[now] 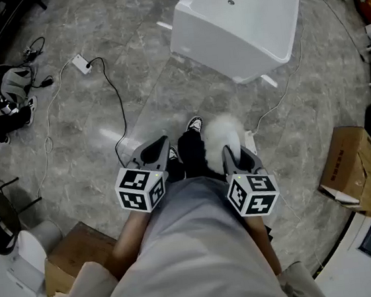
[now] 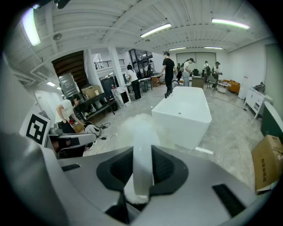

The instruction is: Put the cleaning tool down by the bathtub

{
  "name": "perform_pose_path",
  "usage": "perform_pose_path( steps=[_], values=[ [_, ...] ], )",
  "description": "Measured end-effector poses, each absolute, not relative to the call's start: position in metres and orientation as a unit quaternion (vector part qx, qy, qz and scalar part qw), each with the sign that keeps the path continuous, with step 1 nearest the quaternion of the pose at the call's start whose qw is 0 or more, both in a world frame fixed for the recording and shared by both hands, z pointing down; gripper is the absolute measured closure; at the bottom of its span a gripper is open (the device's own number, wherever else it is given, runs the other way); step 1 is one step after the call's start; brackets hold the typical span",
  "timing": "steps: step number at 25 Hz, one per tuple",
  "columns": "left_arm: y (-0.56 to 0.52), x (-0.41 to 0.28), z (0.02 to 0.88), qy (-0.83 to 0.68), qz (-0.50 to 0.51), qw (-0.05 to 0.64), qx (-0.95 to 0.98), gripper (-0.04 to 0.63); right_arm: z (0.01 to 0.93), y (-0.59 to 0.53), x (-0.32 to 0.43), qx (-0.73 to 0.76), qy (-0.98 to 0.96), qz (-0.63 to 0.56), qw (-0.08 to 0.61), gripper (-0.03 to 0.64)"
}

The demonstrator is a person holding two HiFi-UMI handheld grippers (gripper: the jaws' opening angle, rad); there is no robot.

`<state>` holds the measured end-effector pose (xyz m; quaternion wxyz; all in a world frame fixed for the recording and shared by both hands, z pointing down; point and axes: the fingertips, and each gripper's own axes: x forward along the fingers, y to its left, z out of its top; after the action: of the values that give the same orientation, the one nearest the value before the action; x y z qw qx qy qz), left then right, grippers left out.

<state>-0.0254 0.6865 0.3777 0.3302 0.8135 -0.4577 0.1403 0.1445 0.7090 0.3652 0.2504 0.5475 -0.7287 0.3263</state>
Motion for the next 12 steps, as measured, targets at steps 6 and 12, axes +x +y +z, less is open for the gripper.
perform_pose_path(
  steps=[6,12],
  values=[
    [0.662,-0.025,0.382,-0.465,0.145,0.318,0.813,0.591,0.370,0.685,0.147,0.545,-0.735,0.320,0.245,0.541],
    [0.617,-0.027,0.383,-0.461,0.157,0.310,0.816,0.591,0.373,0.641,0.148,0.548,-0.735,0.328,0.230,0.541]
  ],
)
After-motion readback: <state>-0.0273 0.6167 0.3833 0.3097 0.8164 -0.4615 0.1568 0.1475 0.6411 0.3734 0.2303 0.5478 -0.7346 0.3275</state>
